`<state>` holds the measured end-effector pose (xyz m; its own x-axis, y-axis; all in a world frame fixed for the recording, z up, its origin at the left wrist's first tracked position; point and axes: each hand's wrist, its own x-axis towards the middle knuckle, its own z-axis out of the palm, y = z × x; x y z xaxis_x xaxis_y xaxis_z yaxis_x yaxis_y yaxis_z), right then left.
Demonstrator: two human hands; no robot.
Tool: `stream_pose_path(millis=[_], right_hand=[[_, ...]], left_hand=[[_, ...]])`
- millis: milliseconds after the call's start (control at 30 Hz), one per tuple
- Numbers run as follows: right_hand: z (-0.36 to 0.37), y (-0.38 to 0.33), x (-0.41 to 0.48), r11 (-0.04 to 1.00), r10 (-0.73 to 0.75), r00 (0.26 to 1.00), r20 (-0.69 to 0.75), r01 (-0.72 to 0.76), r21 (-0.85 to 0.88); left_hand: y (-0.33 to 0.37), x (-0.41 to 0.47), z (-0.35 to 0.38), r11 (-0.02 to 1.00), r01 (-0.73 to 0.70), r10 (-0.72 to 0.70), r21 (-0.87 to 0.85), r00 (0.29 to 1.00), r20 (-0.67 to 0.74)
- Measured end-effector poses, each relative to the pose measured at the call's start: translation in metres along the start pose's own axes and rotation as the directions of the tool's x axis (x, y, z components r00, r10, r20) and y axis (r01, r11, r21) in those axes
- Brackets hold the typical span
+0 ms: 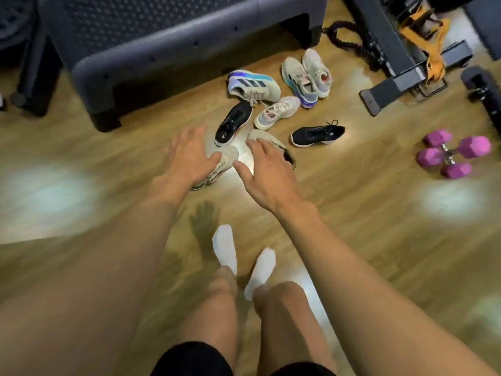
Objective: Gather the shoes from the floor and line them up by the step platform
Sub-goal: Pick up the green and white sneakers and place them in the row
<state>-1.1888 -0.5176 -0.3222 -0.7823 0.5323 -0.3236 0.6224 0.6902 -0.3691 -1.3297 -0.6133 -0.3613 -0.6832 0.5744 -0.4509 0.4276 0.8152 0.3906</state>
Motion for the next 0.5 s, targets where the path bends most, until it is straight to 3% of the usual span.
stream_pose_path(millis=[100,233,367,500], right_hand=[[0.053,0.037,0.043,1.000,-0.023,0.996,0.090,0.022,0.006],[0.130,0.074,0.095,0.996,-0.084,0.975,0.206,0.088,-0.009],[0.218,0.098,0.147,0.986,-0.169,0.946,0.276,0.165,0.038],[0.304,0.115,0.198,0.962,-0.264,0.903,0.338,0.273,0.021]], left_hand=[[-0.023,0.046,0.056,0.995,0.093,-0.093,-0.027,0.996,0.007],[-0.059,0.103,0.137,0.977,0.202,-0.209,0.075,0.972,0.104],[-0.091,0.150,0.218,0.955,0.245,-0.273,0.166,0.945,0.181],[-0.128,0.202,0.285,0.938,0.230,-0.275,0.260,0.949,0.155]])
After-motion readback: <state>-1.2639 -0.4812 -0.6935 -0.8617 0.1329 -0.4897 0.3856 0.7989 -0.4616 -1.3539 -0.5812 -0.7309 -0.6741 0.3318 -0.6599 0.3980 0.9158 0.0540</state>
